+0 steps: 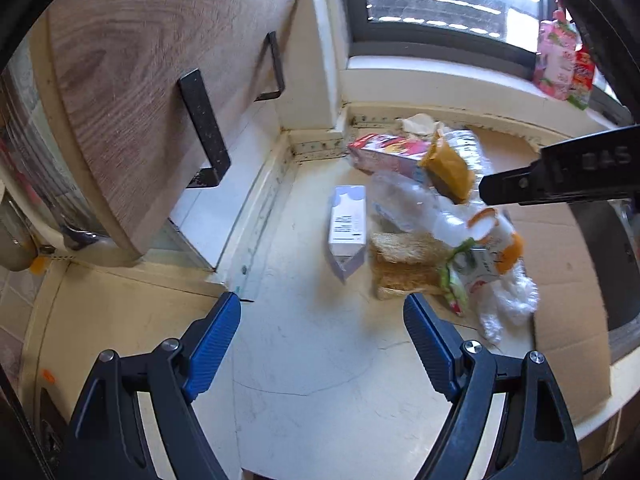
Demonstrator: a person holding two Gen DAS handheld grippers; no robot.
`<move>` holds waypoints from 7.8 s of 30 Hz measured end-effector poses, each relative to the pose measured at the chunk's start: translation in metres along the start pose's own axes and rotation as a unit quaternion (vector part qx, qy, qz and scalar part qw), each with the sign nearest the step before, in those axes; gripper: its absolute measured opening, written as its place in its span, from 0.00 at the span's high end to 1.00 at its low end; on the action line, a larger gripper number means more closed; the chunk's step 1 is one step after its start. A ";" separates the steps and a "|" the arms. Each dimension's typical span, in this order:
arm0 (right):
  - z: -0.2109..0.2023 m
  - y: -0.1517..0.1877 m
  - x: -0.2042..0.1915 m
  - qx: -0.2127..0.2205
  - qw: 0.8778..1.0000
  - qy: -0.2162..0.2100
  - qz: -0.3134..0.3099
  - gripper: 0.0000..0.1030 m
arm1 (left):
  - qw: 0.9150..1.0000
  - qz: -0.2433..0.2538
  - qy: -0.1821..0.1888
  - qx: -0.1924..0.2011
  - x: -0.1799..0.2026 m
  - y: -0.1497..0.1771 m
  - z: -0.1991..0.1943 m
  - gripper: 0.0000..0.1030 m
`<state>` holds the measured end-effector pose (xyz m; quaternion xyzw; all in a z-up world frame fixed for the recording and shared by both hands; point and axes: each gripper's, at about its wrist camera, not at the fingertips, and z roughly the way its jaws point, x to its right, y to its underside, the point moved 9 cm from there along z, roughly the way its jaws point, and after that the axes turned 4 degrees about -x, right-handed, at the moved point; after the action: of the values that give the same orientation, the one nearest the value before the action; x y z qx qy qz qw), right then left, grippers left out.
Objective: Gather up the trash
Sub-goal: 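Grasp the white milk carton with the left tool while the right tool grasps the plastic bottle, then lower both held items over the black bin and open both tools, then raise both tools back toward the remaining trash on the counter, then grasp the green snack packet with the right tool while the left tool grasps the loofah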
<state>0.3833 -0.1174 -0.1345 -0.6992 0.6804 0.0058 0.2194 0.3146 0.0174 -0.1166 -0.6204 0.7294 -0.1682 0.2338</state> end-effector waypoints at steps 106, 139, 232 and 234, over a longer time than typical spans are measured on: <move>0.258 0.479 0.022 -0.241 0.969 0.006 0.048 0.70 | 0.948 -0.109 0.083 -0.287 0.051 0.504 0.168 0.33; 0.002 0.399 -0.047 -0.071 0.993 0.023 -0.094 0.54 | 0.985 -0.051 0.045 -0.157 0.020 0.364 -0.075 0.24; -0.009 0.063 0.028 0.071 0.981 -0.050 -0.171 0.96 | 0.970 -0.192 0.104 -0.110 0.038 -0.010 0.102 0.15; -0.021 0.055 0.043 0.090 0.984 -0.040 -0.149 0.96 | 0.964 -0.210 0.109 -0.120 0.039 -0.016 0.115 0.15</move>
<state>0.3280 -0.1641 -0.1448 -0.7696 0.5568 -0.0606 0.3066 0.3859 -0.0186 -0.2094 -0.7609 0.6187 -0.1920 0.0362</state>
